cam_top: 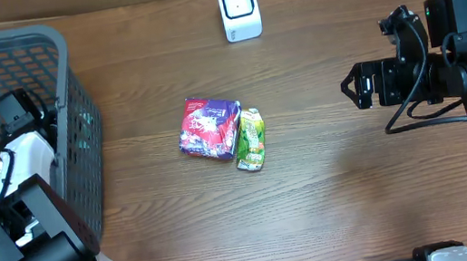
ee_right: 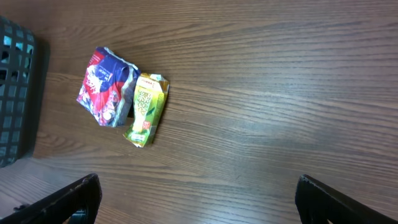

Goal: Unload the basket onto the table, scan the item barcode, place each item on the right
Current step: 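Reach the left gripper into the basket and grasp the mint-green wipes pack, then place the mint-green wipes pack right of the green tea carton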

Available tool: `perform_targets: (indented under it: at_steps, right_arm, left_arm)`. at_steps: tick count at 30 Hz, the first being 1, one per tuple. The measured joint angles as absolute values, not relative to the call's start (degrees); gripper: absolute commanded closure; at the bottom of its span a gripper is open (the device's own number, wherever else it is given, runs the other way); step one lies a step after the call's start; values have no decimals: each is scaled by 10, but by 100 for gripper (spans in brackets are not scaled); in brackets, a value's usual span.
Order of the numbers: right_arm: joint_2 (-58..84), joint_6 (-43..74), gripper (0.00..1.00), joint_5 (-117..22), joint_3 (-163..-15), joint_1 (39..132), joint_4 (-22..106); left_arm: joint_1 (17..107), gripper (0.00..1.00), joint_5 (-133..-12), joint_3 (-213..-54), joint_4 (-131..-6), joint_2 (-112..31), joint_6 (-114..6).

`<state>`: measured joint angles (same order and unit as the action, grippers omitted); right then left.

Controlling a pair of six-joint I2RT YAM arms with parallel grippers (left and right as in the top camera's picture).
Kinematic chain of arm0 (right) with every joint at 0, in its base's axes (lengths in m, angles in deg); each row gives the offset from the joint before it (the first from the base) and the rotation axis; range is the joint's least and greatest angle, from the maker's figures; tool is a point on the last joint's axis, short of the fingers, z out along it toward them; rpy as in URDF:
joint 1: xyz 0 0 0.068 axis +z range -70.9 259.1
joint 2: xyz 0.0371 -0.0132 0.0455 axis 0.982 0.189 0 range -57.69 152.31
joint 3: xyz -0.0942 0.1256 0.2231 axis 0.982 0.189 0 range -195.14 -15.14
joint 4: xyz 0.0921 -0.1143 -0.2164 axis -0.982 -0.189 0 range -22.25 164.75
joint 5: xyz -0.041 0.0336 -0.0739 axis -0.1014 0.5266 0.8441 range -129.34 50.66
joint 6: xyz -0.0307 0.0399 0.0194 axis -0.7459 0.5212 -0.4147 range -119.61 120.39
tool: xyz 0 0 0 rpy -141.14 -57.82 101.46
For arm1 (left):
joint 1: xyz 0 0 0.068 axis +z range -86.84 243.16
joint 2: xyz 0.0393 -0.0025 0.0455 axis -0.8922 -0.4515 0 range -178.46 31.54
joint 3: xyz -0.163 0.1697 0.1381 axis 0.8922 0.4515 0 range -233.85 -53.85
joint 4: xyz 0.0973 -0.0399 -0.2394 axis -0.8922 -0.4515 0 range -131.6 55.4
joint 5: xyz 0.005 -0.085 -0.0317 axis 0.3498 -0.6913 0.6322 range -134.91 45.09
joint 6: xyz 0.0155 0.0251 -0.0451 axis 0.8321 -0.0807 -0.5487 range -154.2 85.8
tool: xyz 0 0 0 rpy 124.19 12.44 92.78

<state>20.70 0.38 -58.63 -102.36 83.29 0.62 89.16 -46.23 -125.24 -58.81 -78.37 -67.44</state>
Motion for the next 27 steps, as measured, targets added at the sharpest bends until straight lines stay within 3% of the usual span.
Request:
perform_targets:
  at_steps: [2,3,4,9,19,27]
  right_arm:
    - [207,4,0,-586,-1024,833,6]
    - [207,4,0,-586,-1024,833,6]
    - [207,4,0,-586,-1024,833,6]
    - [207,4,0,-586,-1024,833,6]
    - [207,4,0,-586,-1024,833,6]
    - [207,4,0,-586,-1024,833,6]
  left_arm:
    - [891,85,-466,-1252,-588,-784,-682]
    - [890,94,-466,-1252,-588,-784,-683]
    - [891,96,-466,-1252,-588,-784,-684]
    - [890,96,-464,-1265,-615,-784,-686]
    - [890,96,-424,-1352,-841,-767,-674]
    - [888,96,-401,-1488,-964,-631,-655]
